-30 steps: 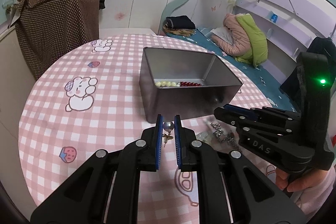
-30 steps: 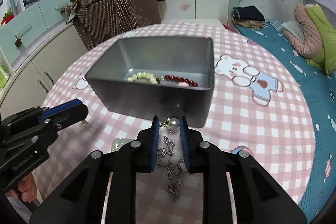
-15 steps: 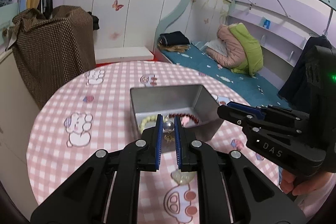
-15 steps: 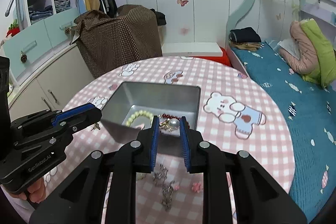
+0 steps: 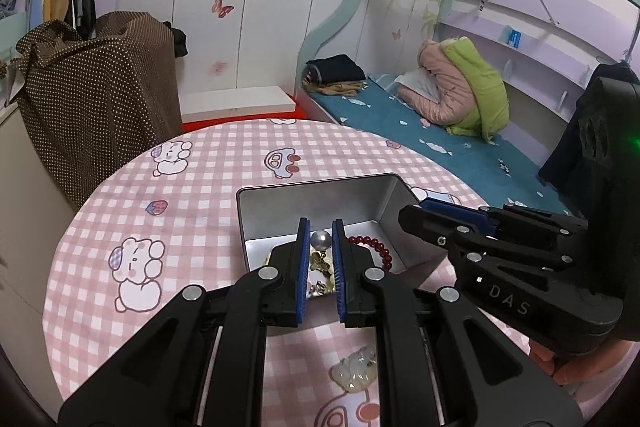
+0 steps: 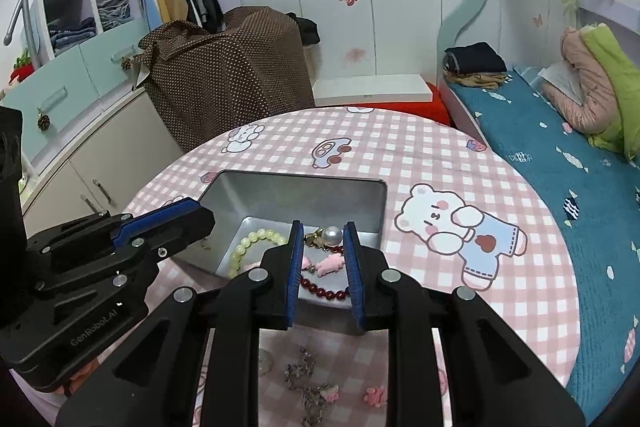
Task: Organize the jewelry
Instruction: 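Lower both held items into the grey box and open both tools, then move the left tool to the jade pendant while the right tool approaches a pink charm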
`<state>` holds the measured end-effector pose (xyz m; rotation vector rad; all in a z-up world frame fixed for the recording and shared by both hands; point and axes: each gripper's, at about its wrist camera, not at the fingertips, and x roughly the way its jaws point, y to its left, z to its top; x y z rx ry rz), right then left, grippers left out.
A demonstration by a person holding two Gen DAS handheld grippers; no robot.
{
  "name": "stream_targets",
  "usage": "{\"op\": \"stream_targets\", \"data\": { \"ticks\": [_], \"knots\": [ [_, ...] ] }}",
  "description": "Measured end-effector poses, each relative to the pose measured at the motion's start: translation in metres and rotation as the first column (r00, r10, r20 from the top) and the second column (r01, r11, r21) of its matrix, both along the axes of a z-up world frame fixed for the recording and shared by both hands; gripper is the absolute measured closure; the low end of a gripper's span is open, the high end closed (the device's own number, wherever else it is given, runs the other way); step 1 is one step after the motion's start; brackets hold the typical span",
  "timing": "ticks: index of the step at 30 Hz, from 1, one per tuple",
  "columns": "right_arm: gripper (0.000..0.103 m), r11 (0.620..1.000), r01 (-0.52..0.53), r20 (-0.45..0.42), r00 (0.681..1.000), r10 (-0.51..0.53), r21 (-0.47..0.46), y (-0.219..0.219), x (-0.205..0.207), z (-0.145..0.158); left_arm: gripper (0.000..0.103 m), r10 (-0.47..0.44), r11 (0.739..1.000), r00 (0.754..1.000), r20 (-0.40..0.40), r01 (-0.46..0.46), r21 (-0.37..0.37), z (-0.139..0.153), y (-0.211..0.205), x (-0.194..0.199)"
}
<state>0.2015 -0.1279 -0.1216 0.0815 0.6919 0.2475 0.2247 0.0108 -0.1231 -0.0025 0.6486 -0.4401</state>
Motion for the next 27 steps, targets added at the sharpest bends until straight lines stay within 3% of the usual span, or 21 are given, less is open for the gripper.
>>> {"op": "stream_targets", "data": {
  "ticks": [3,4,6,8,27],
  "knots": [
    [0.080,1.000,-0.007,-0.005,1.000,0.007,0.008,-0.004,0.002,0.000,0.089,0.008,1.000,1.000,-0.010,-0.008,0.005,-0.004,0.000,0.006],
    [0.077,1.000,0.002,-0.006,1.000,-0.002,0.011,-0.007,0.002,0.000,0.077,0.014,1.000,1.000,-0.010,-0.014,0.012,-0.004,0.000,0.006],
    [0.057,0.999,0.033,0.002,0.999,-0.033,0.013,-0.013,0.002,0.001,0.059,0.030,0.999,1.000,-0.003,-0.030,0.012,-0.004,0.002,0.006],
    [0.048,0.998,0.067,0.015,0.998,-0.067,0.008,-0.020,0.000,0.003,0.058,0.030,1.000,1.000,-0.001,-0.030,0.008,-0.003,0.005,0.004],
    [0.045,0.993,0.114,0.025,0.993,-0.114,0.014,-0.039,-0.024,0.011,0.053,0.065,0.998,0.998,0.001,-0.065,0.018,0.000,0.011,-0.021]
  ]
}}
